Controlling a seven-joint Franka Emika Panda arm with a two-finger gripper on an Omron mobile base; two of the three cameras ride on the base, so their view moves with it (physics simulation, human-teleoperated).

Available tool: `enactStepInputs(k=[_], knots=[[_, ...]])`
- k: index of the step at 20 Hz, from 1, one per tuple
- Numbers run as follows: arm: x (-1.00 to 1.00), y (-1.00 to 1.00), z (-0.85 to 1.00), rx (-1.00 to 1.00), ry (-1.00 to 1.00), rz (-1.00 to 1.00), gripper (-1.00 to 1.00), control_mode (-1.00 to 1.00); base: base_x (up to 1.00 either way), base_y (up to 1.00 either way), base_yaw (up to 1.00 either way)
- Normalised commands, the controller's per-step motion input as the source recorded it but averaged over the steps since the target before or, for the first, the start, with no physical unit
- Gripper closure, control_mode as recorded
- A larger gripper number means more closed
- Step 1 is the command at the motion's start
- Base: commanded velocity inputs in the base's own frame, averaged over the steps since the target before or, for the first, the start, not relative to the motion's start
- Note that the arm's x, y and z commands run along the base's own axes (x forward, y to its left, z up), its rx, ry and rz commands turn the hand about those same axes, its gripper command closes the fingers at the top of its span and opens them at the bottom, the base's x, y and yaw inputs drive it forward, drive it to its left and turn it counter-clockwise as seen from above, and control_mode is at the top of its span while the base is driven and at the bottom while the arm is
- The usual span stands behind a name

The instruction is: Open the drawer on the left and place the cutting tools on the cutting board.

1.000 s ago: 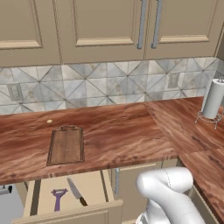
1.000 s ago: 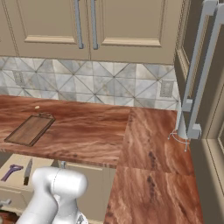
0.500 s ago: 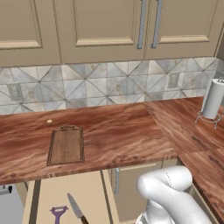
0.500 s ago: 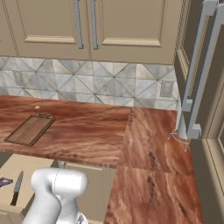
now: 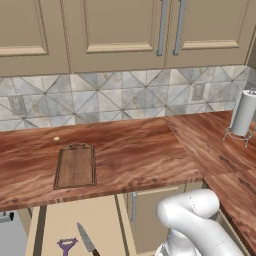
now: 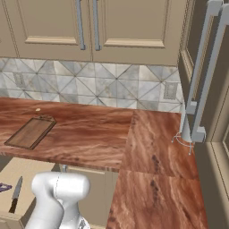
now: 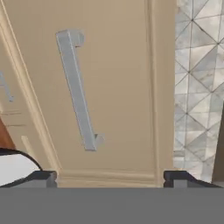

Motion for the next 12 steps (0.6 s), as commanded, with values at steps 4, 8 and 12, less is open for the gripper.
enactStepInputs(k=[4, 8, 12], knots=[[-0.35, 0.00, 1.00, 0.12, 0.21, -0.28, -1.00, -1.00, 0.00, 0.00, 0.00], [-0.05, 0.00, 1.00, 0.14, 0.24, -0.30, -1.00, -1.00, 0.00, 0.00, 0.00], [0.43, -0.02, 0.95, 0.07, 0.35, -0.24, -1.00, -1.00, 0.00, 0.00, 0.00]])
